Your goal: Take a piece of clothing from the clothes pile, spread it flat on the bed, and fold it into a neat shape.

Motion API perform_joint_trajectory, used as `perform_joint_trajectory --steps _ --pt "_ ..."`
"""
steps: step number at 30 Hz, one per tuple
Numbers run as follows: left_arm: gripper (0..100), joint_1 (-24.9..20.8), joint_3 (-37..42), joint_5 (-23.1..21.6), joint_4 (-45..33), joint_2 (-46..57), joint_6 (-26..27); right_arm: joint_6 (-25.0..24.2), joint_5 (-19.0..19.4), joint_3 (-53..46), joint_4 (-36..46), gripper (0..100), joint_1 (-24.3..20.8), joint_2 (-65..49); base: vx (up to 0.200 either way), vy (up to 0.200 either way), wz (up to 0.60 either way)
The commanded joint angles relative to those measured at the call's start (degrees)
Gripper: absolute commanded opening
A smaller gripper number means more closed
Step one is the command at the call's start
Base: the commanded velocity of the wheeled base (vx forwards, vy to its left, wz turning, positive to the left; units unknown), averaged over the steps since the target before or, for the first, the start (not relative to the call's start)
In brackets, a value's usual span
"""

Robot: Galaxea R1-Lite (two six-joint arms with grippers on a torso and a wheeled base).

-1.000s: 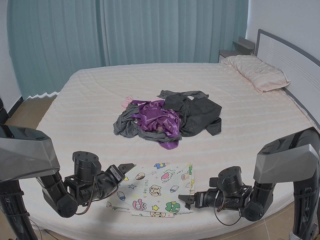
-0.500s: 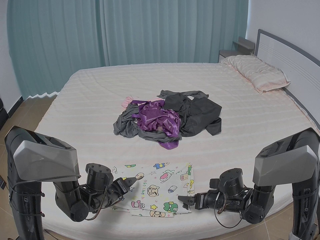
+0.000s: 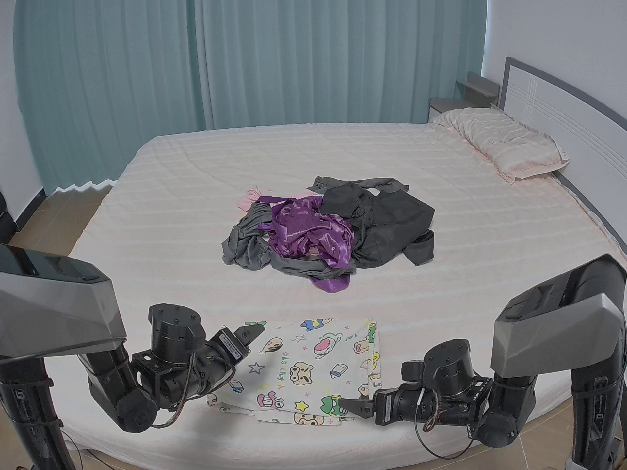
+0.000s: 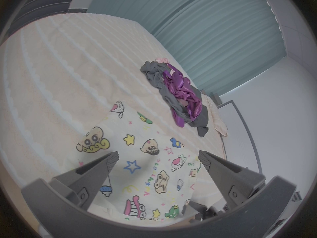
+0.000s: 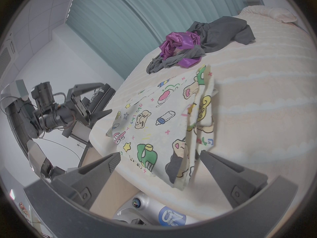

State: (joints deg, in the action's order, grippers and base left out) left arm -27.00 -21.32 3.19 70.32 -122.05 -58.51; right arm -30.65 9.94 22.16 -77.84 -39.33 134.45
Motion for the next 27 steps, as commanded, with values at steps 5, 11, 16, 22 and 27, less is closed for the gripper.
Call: perform_joint_trajectory --steps 5,11,16,22,27 --pt "100 0.28 -0.39 -0.03 0.00 2.08 -0.11 2.26 -0.18 2.27 -2.32 100 -0.93 5.65 0.000 0.000 0.00" --pt "100 0.37 -0.56 -0.03 0.00 2.08 -0.11 2.35 -0.18 2.45 -2.41 100 -0.93 5.74 0.000 0.000 0.00" --pt "100 0.46 -0.56 -0.03 0.00 1.91 -0.11 2.43 -0.18 1.83 -2.41 0 -0.93 5.47 0.000 0.000 0.00" --pt "100 0.81 -0.56 0.06 0.00 1.64 -0.11 5.07 -0.27 -0.89 -2.32 0 -0.31 4.42 0.000 0.000 0.00" --pt "100 0.81 -0.56 0.15 0.00 1.73 0.07 6.39 -0.36 -1.51 -1.70 0 0.92 3.45 0.000 0.000 0.00"
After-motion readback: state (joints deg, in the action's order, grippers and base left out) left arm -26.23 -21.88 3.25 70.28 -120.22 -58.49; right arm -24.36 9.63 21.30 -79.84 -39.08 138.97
